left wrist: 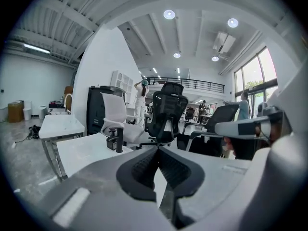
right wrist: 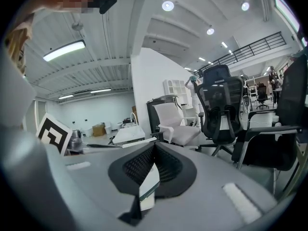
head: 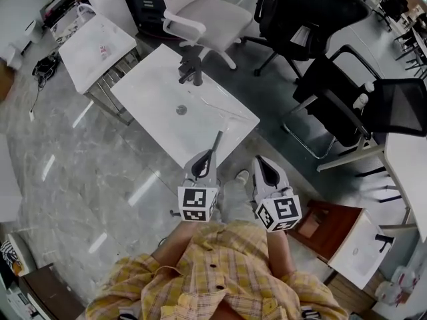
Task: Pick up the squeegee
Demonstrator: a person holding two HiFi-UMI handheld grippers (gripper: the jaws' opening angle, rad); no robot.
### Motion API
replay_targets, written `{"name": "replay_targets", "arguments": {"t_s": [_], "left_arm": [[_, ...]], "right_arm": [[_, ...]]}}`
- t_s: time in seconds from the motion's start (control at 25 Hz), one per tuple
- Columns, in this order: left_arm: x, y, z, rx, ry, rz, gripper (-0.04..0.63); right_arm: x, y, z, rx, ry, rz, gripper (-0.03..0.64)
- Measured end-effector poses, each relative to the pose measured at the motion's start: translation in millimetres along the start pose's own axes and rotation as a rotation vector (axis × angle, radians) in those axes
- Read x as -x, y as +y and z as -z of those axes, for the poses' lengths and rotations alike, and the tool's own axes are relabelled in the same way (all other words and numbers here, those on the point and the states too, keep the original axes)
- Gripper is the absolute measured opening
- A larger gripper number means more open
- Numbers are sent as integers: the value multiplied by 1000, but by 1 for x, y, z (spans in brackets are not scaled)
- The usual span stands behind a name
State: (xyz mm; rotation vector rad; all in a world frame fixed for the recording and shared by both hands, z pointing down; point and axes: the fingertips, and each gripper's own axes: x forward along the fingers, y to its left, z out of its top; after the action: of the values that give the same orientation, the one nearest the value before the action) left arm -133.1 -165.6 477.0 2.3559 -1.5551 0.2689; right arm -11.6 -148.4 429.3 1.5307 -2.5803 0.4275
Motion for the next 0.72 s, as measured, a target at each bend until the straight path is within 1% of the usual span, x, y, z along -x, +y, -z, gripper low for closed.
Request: {"name": "replay_targets", "arguments": {"t_s": [0.16,0.24,0.44,0.72], "left_arm": [[-26,4,12,-8,58,-15,-2],[-38,8,21,3,91,-20,-2],[-67,16,42,26,158,-26,-2],[-105,20,65,12,212,-18,-2]], "right_arm": [[-14,-12,3,-17,-3,6,0],[-22,-18,8,-25,2,4,0],[-32,-32,31,-48,49,13,0],[-39,-50,53,-89,80,28,0]]}}
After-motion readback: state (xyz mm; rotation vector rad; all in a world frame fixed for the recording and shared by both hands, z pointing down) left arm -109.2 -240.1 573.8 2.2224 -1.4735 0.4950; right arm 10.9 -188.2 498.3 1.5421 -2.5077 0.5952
